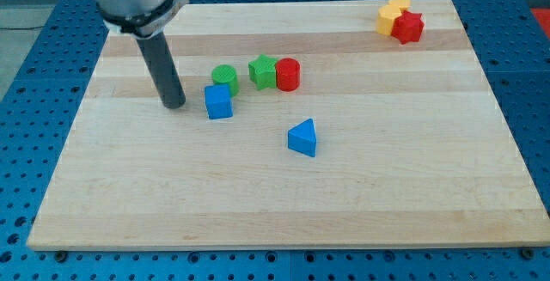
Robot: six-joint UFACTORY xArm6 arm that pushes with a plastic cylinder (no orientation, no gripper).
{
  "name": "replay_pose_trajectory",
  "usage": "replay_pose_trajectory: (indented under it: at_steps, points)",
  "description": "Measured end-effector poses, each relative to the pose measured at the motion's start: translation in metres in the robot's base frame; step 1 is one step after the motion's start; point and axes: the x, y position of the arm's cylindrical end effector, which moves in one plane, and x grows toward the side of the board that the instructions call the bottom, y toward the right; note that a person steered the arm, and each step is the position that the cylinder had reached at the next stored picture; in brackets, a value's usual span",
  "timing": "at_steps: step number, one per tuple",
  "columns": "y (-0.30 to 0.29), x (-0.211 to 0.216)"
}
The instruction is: Push the blue cube to the left of the blue triangle
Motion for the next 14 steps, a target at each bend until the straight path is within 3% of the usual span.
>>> replay_pose_trajectory:
  at_steps: [2,5,11,13,14]
  points:
    - [0.067,-0.007]
    - [0.099,0.031]
    - [0.107,0.048]
    - [0.046,0.058]
    - [0.062,0.071]
